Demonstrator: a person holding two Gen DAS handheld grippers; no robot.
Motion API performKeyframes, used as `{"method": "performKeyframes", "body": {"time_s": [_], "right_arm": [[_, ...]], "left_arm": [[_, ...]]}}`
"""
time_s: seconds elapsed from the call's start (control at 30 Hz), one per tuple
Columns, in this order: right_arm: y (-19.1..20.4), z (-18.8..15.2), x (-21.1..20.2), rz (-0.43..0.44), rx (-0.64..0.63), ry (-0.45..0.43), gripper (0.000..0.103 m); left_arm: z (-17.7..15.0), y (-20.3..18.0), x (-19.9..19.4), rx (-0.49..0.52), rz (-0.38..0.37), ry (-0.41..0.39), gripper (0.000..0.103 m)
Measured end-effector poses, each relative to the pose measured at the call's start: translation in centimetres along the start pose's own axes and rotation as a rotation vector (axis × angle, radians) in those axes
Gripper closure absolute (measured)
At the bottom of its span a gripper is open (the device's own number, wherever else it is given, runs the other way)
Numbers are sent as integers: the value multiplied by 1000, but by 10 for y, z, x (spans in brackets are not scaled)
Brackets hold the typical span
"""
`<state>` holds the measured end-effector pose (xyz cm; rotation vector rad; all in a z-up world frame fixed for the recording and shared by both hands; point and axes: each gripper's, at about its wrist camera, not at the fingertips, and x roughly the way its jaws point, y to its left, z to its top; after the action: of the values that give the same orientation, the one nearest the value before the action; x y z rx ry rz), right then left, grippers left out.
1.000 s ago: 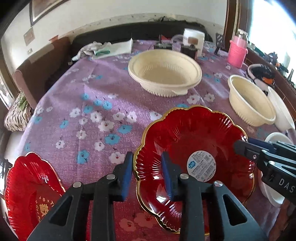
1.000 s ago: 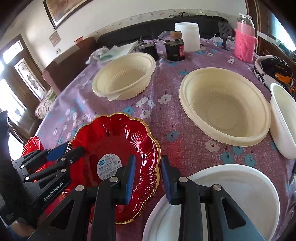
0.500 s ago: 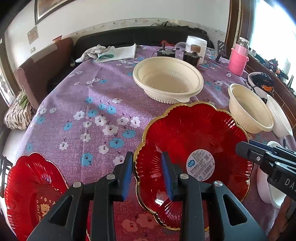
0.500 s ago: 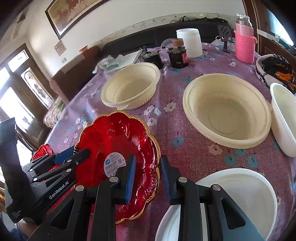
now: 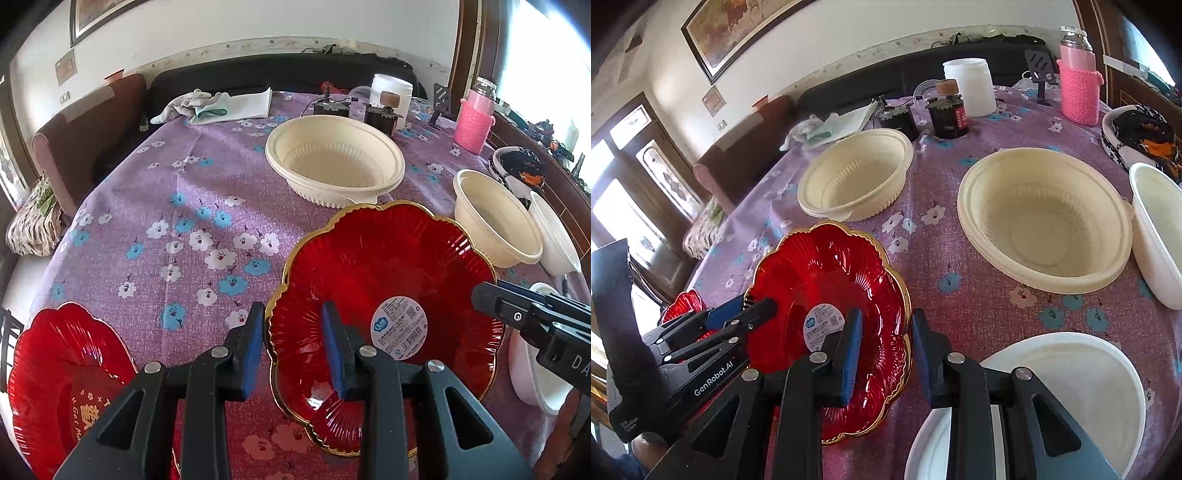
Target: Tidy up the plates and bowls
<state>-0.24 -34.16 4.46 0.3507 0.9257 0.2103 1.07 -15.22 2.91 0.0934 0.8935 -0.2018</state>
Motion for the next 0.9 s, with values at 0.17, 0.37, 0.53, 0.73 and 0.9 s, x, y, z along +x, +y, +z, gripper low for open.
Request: {"method": "performKeyframes", "body": {"time_s": [0.17,0.37,0.53,0.73,0.9], "right_arm": [[-1,-1,1,-41,-12,-4,91],[-6,0,4,-53,-2,-4,96],[-6,2,-2,-26,6,-26,96],[-8,2,-4,-8,21,-31,96],[-8,-2,-6,8,33,-21,96]], "left_arm": [[-1,0,3,6,7,11,74],[-3,-4,10,24,17,38,74],[-3,-1,9,8,2,35,74],[-2,0,3,0,8,9,74],[-3,1,-12,-8,30,-20,74]]}}
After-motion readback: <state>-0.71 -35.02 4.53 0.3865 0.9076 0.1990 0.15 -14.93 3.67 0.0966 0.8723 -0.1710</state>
